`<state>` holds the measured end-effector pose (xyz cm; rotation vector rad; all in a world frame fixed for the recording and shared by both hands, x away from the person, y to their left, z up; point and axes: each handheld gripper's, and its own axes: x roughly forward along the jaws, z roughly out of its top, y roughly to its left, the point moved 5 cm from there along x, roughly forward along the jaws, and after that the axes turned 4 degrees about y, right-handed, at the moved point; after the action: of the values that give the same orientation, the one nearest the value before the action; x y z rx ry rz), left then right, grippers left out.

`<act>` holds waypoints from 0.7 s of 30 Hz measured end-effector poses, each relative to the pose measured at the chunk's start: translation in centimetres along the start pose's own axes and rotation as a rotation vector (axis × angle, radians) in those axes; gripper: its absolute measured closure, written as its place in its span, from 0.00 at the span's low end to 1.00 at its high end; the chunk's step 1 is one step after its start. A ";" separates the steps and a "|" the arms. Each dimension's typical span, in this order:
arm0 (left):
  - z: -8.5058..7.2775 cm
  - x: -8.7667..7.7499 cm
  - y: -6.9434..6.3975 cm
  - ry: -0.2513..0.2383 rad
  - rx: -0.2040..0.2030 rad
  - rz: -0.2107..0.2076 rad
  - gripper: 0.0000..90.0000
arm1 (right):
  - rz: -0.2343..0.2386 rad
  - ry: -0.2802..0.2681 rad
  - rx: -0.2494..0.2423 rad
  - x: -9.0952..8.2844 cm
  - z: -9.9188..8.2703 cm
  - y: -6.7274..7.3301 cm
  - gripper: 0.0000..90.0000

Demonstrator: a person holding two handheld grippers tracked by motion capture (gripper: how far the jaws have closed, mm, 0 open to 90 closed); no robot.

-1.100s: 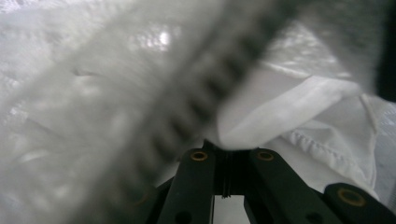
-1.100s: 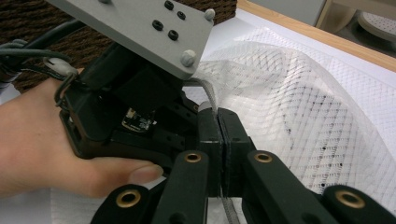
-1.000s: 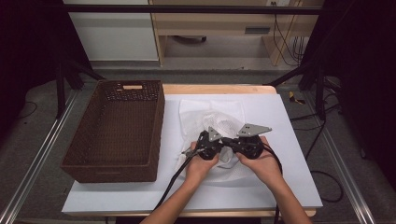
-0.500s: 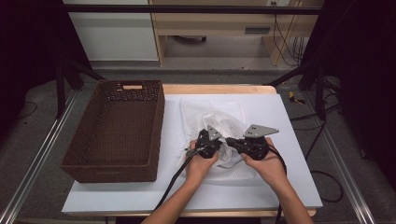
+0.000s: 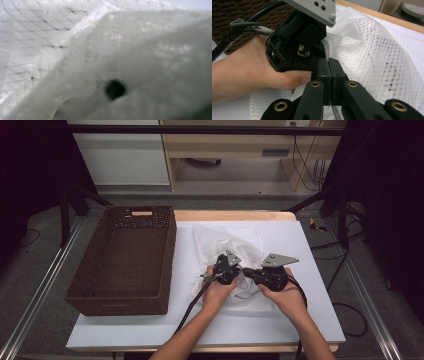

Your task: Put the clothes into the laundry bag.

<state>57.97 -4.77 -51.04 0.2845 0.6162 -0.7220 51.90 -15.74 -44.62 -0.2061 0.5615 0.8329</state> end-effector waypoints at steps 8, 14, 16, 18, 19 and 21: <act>0.4 0.4 0.3 -0.005 0.009 0.004 1.00 | -0.001 -0.001 0.011 0.0 0.0 0.0 0.99; 0.5 0.7 0.4 -0.009 0.002 0.009 1.00 | 0.001 0.001 0.011 0.2 -0.1 0.0 0.99; 0.6 0.7 0.5 -0.011 0.001 0.009 1.00 | 0.001 0.000 0.014 0.2 -0.1 0.0 0.99; 0.6 0.7 0.6 -0.015 -0.004 0.015 1.00 | 0.002 0.000 0.014 0.3 -0.1 0.1 0.99; 0.6 0.7 0.6 -0.015 -0.004 0.016 1.00 | 0.002 0.001 0.014 0.3 -0.1 0.1 0.99; 0.7 0.8 0.7 -0.016 -0.009 0.017 1.00 | 0.003 0.002 0.015 0.3 -0.1 0.1 0.99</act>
<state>59.21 -5.04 -50.96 0.2750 0.6012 -0.7044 51.95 -15.50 -44.82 -0.1924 0.5698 0.8315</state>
